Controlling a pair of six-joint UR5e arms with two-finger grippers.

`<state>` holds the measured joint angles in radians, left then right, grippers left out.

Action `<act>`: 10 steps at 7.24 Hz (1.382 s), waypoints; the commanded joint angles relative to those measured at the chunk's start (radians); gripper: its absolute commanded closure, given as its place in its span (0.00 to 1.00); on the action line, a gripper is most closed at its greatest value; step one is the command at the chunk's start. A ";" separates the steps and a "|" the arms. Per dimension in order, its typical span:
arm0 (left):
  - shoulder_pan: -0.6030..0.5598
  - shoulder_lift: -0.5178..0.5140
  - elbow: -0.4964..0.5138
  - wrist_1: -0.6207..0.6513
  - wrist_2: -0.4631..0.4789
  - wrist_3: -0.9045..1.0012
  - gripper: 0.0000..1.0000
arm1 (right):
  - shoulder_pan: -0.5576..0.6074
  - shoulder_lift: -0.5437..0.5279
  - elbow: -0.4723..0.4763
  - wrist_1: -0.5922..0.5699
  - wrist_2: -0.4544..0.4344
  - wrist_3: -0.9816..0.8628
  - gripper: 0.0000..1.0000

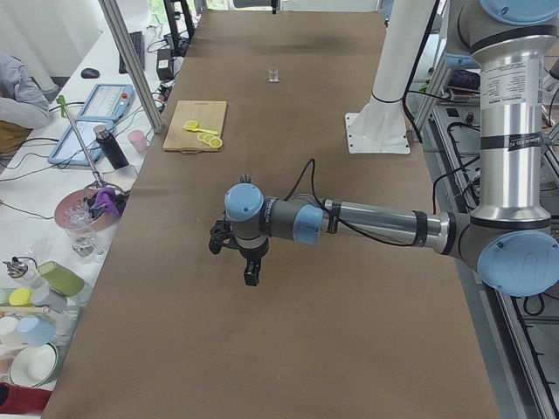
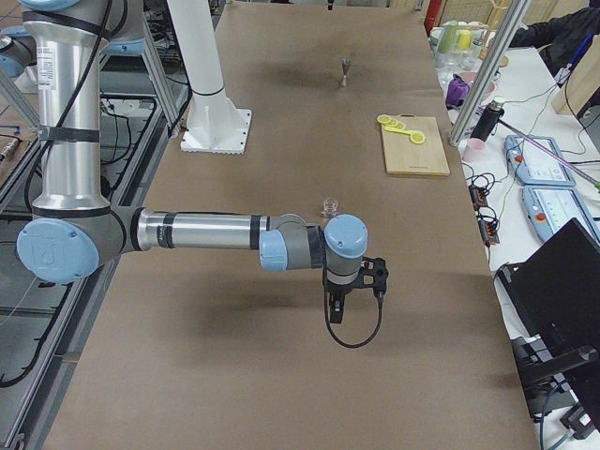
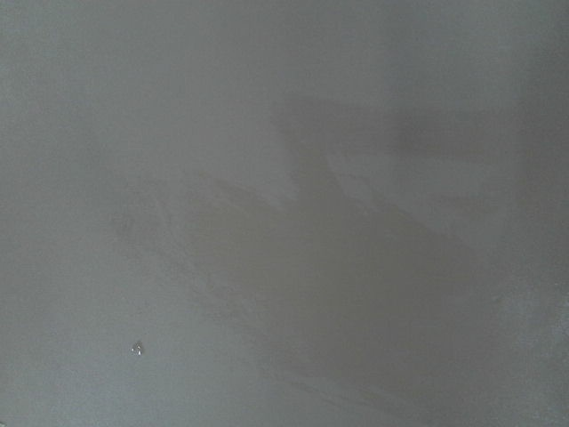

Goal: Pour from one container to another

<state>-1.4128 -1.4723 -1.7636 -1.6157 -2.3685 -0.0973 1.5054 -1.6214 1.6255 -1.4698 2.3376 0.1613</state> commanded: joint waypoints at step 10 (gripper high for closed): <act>-0.040 0.108 -0.091 0.003 -0.026 0.005 0.01 | -0.001 0.001 -0.003 0.000 -0.001 0.003 0.00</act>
<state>-1.4396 -1.4068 -1.8472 -1.6137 -2.3784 -0.0921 1.5048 -1.6199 1.6241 -1.4696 2.3378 0.1641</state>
